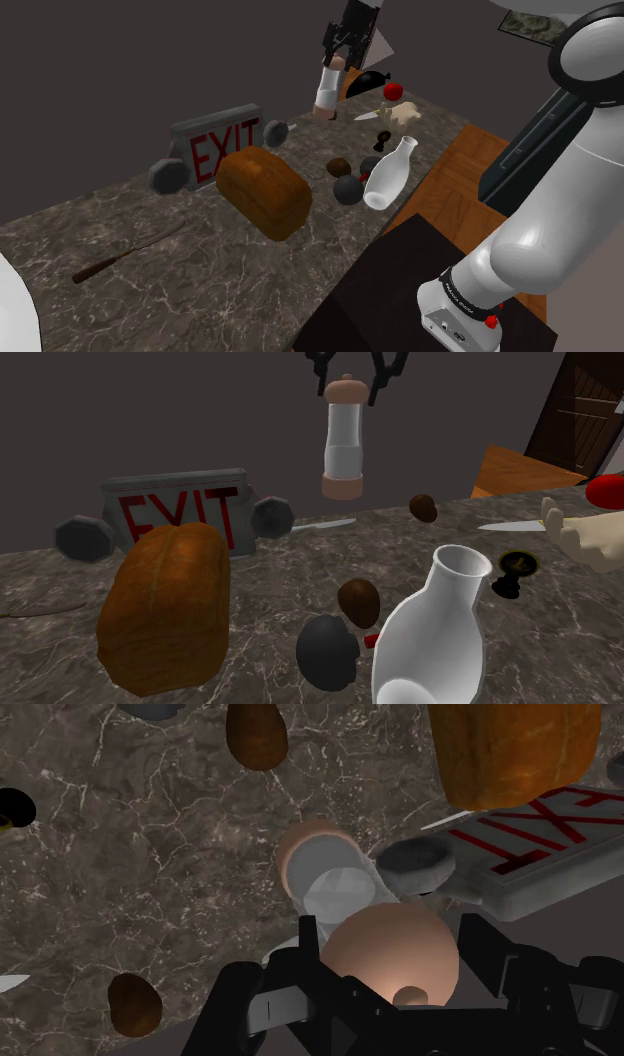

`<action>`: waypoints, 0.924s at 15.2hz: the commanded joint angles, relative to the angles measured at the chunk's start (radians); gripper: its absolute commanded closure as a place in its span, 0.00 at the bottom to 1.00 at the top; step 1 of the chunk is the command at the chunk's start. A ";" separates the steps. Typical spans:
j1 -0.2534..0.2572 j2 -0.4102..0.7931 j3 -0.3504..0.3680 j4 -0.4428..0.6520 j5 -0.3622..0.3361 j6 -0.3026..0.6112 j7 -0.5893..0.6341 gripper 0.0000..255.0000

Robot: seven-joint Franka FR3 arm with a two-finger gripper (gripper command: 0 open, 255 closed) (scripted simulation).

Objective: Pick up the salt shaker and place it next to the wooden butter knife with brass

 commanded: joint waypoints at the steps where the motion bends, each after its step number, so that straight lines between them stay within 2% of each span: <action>1: -0.002 0.007 -0.001 0.036 0.000 -0.030 0.002 1.00; 14: -0.010 0.073 -0.002 0.301 0.005 -0.227 0.028 1.00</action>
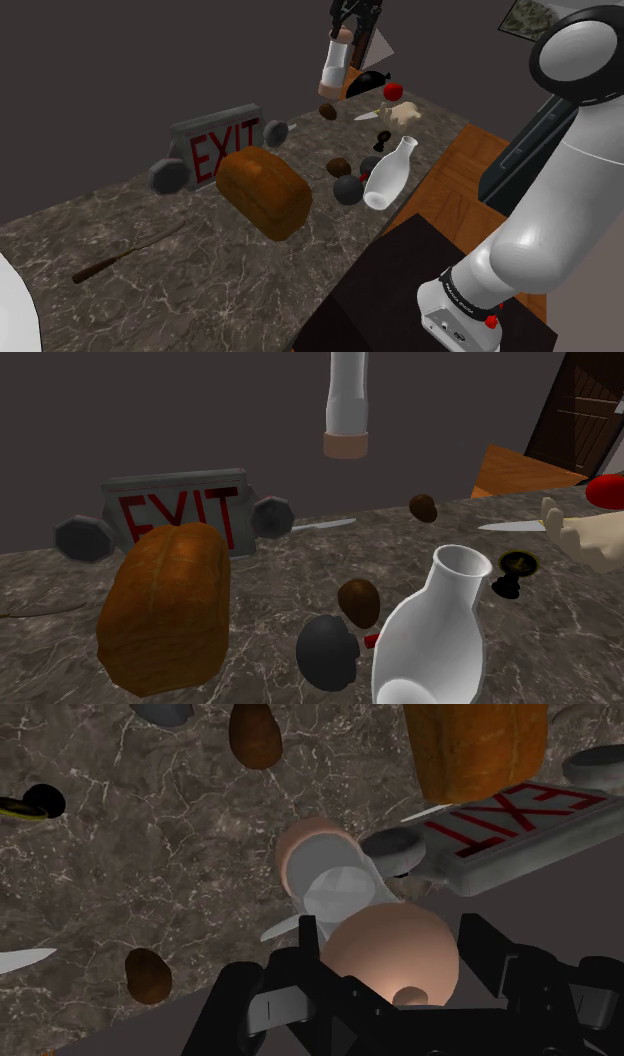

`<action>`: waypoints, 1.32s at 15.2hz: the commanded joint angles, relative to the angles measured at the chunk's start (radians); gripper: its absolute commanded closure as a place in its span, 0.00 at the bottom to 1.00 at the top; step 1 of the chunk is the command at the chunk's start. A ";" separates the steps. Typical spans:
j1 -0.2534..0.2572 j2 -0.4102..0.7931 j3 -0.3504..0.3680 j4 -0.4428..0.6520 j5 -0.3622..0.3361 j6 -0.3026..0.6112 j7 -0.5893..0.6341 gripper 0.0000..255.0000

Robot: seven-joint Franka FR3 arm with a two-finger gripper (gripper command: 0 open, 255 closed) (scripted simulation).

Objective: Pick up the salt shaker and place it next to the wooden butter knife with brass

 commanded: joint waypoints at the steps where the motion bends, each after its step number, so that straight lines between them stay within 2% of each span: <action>1: 0.014 -0.012 0.008 -0.004 -0.003 -0.004 0.022 1.00; 10: 0.137 -0.147 0.092 -0.190 -0.029 0.078 0.215 1.00; 20: 0.262 -0.185 0.203 -0.245 -0.054 0.127 0.446 1.00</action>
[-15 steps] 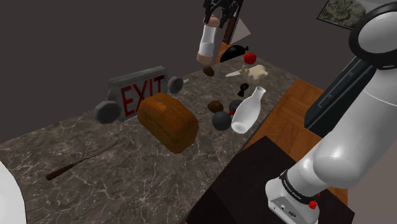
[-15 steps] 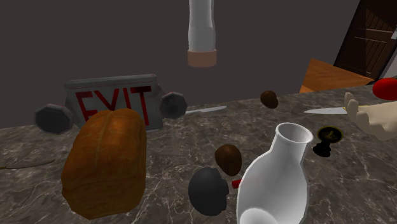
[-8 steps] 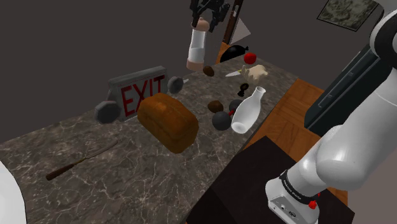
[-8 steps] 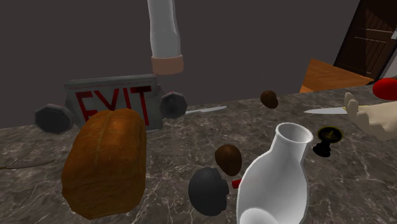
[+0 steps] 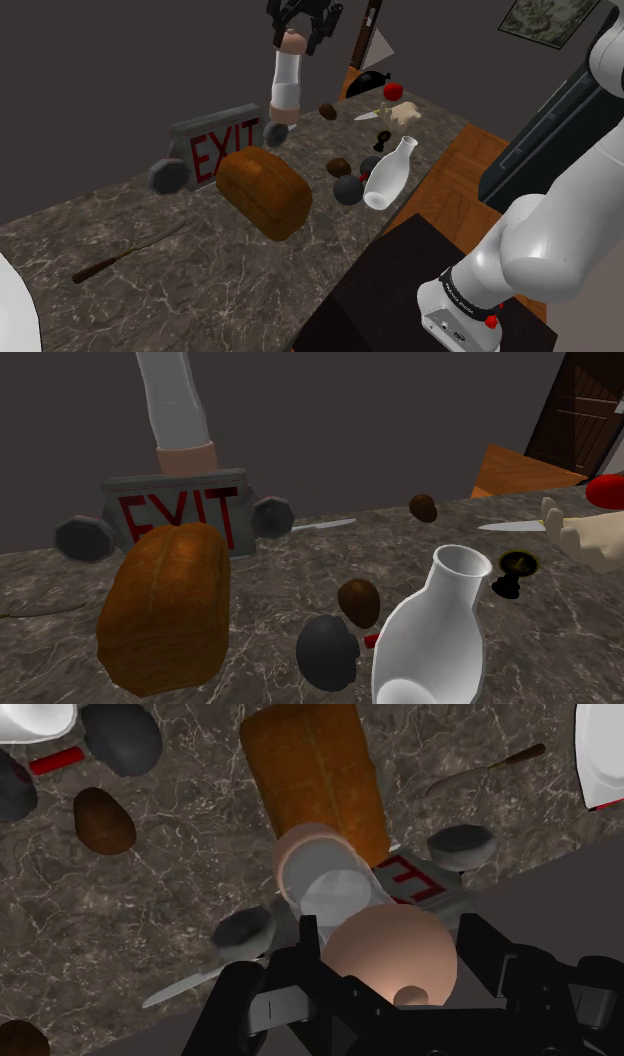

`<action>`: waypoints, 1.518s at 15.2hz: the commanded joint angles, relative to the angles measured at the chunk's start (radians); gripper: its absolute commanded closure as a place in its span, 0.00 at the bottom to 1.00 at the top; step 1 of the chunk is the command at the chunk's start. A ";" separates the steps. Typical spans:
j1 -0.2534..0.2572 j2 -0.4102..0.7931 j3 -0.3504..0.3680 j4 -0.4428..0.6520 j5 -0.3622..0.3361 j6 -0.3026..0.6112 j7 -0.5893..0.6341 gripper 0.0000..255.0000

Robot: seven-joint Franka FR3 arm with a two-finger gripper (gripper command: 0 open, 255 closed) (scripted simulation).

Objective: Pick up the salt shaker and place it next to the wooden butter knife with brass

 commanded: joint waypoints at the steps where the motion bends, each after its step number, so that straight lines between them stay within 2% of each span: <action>1: 0.026 0.008 0.024 0.008 -0.007 0.008 0.051 1.00; 8: 0.119 0.056 0.104 0.062 -0.042 0.018 0.222 1.00; 15: 0.228 0.163 0.175 0.196 -0.105 0.002 0.395 1.00; 23: 0.218 0.121 0.171 0.029 -0.089 0.127 0.380 1.00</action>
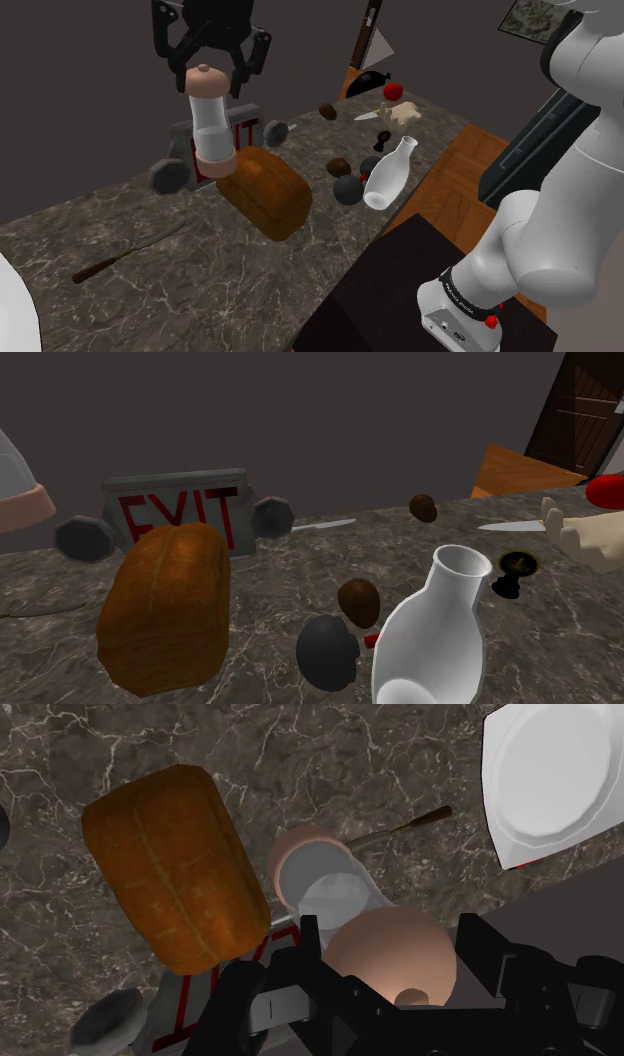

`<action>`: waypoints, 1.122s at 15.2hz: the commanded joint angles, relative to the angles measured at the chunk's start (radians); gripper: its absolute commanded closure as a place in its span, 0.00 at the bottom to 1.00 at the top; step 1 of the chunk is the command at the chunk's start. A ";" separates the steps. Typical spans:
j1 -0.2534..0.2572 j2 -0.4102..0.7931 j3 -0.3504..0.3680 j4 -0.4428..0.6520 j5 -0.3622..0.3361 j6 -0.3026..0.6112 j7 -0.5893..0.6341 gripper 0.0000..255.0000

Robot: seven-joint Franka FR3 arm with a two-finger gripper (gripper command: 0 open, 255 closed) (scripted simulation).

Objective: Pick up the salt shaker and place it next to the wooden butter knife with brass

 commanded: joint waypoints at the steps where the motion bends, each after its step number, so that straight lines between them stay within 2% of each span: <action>1: -0.003 -0.010 -0.001 -0.040 0.004 0.031 -0.005 1.00; 17: -0.008 -0.029 -0.004 -0.280 0.014 0.252 -0.023 1.00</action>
